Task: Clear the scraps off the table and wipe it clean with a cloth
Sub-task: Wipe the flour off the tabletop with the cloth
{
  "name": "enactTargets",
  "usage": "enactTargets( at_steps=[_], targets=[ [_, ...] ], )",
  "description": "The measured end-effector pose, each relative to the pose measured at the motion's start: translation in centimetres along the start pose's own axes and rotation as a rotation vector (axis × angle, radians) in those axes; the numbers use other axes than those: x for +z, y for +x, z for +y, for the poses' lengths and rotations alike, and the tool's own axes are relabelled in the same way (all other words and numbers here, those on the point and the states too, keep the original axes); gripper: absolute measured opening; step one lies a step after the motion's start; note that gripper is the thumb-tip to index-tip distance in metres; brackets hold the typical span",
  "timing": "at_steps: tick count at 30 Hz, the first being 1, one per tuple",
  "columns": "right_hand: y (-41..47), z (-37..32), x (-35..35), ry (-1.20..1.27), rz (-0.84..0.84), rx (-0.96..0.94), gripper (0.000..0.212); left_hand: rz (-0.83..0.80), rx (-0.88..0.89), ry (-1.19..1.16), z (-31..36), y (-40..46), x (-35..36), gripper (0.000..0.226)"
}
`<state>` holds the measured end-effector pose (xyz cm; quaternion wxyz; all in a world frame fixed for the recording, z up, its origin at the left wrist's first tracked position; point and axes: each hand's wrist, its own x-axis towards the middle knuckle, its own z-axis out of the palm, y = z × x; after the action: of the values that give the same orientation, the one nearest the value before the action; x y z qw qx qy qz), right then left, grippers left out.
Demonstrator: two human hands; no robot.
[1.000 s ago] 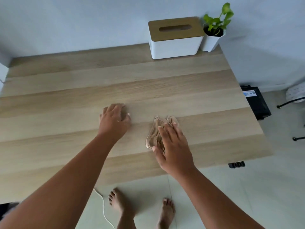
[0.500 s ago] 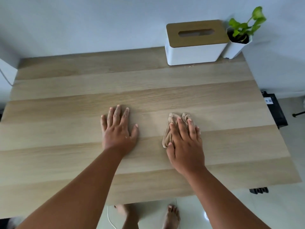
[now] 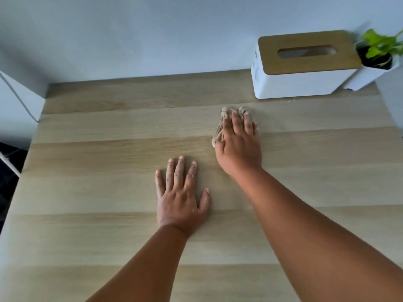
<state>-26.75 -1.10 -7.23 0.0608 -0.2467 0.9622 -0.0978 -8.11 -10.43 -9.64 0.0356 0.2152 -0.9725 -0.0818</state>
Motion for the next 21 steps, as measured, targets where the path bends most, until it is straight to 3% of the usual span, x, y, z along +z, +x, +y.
enactTargets(
  at_steps=[5, 7, 14, 21],
  targets=[
    [2.9, -5.5, 0.9, -0.007, -0.115, -0.528, 0.065, -0.032, -0.006, 0.029, -0.1, 0.3, 0.1, 0.079],
    [3.1, -5.5, 1.1, -0.026, -0.140, -0.592, 0.061, -0.038, -0.009, 0.030, -0.2, 0.3, 0.1, 0.079],
    [0.9, 3.1, -1.2, -0.045, -0.080, -0.471, 0.068, -0.035, -0.004, -0.002, -0.2, 0.2, -0.1, 0.076],
    [-3.7, 21.5, -5.4, -0.064, 0.025, -0.175, 0.065, -0.029, 0.000, -0.011, -0.2, 0.2, -0.2, 0.076]
  ],
)
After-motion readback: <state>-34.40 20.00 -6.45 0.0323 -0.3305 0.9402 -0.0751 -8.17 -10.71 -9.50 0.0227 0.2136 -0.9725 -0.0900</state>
